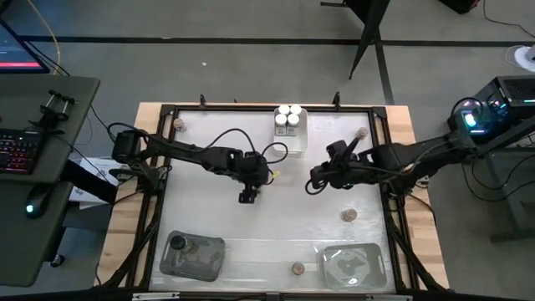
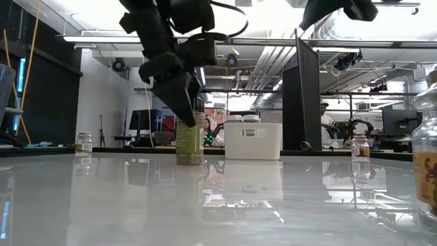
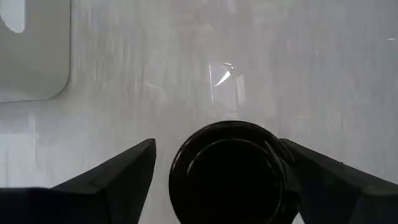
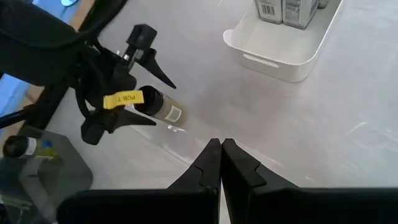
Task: Sort spices by type
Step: Put the black seasoning bottle into the black bin
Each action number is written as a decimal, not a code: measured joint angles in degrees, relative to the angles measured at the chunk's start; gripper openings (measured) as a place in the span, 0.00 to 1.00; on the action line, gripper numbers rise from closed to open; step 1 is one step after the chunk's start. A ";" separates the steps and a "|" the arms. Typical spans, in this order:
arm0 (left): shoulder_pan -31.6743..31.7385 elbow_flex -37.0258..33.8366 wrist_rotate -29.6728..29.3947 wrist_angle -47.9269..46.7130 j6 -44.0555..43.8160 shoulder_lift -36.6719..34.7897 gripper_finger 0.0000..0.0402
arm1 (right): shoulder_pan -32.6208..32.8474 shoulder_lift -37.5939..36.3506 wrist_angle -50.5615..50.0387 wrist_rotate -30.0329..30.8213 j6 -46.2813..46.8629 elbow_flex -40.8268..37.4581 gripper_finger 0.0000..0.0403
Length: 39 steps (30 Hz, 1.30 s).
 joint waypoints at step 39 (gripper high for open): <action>-50.59 -0.07 -5.44 -28.28 -31.02 -17.58 0.40 | -6.93 2.52 -0.96 -5.86 -8.13 -0.28 0.00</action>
